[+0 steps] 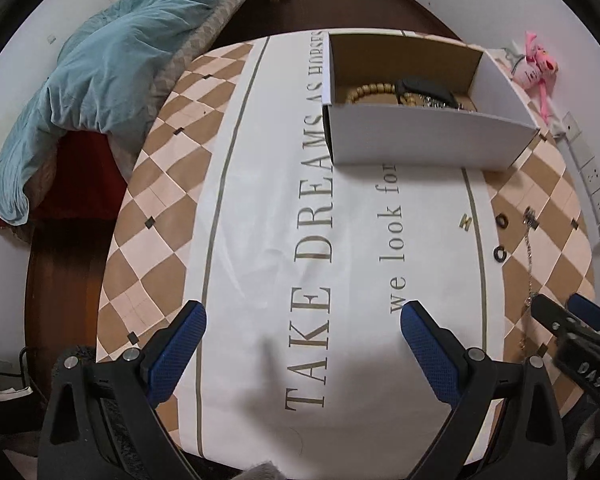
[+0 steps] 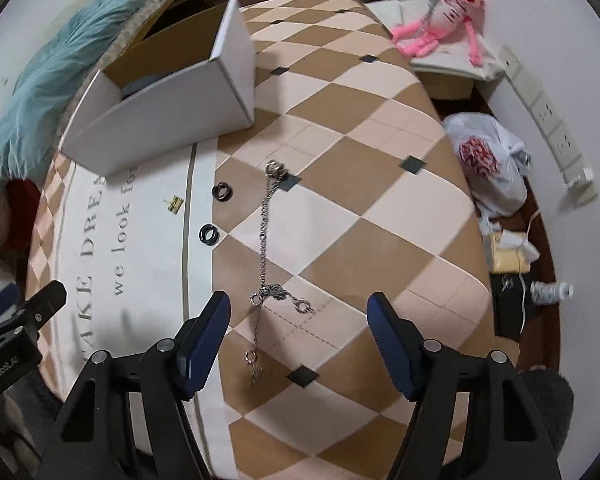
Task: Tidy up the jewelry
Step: 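Grasp the silver chain necklace with the right tool while the left tool grasps the small gold piece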
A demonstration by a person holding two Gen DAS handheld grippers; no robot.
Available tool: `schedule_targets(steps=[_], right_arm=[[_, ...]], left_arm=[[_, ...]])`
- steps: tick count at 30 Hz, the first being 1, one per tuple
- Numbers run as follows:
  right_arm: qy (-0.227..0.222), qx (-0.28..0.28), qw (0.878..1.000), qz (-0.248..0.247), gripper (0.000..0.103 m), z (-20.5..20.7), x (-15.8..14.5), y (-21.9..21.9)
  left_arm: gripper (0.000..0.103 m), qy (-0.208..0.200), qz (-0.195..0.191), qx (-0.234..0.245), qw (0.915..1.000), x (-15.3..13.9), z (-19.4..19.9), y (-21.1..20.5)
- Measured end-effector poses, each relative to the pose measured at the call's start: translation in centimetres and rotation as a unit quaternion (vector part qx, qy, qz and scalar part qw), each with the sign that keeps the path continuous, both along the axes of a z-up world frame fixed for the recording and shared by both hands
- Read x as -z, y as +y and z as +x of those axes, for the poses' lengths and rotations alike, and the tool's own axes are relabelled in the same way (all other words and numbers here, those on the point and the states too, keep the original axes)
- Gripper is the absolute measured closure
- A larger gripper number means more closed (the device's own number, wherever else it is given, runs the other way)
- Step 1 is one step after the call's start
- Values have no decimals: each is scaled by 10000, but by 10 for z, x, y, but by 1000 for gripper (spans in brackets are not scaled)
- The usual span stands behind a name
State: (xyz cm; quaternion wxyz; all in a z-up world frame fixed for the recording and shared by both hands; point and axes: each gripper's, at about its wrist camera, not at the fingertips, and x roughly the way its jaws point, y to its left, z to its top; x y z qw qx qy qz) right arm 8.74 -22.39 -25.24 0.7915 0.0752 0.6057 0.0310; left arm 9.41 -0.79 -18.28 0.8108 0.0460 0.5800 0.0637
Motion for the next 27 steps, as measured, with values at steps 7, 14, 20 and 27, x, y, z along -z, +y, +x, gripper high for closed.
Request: schedule_targets(steps=[7,14,20,27], right_arm=[[-376,-267,9976,-509,97,-6,-2,19],[-327,291,9990,10,98,-15,-10,-18],[-337,613,9975,125,98,-10,-15,-41],[-308,830,9958,225,98,2,-9,-50]], left_arm=[[4,106,45,71,9999,10,3,-5],[4,123,-267,316,9991,13,11,-26],[8,136,-732,632,9952,21,38,-57],[24,207,-703,1096,9913,32,62,-93]])
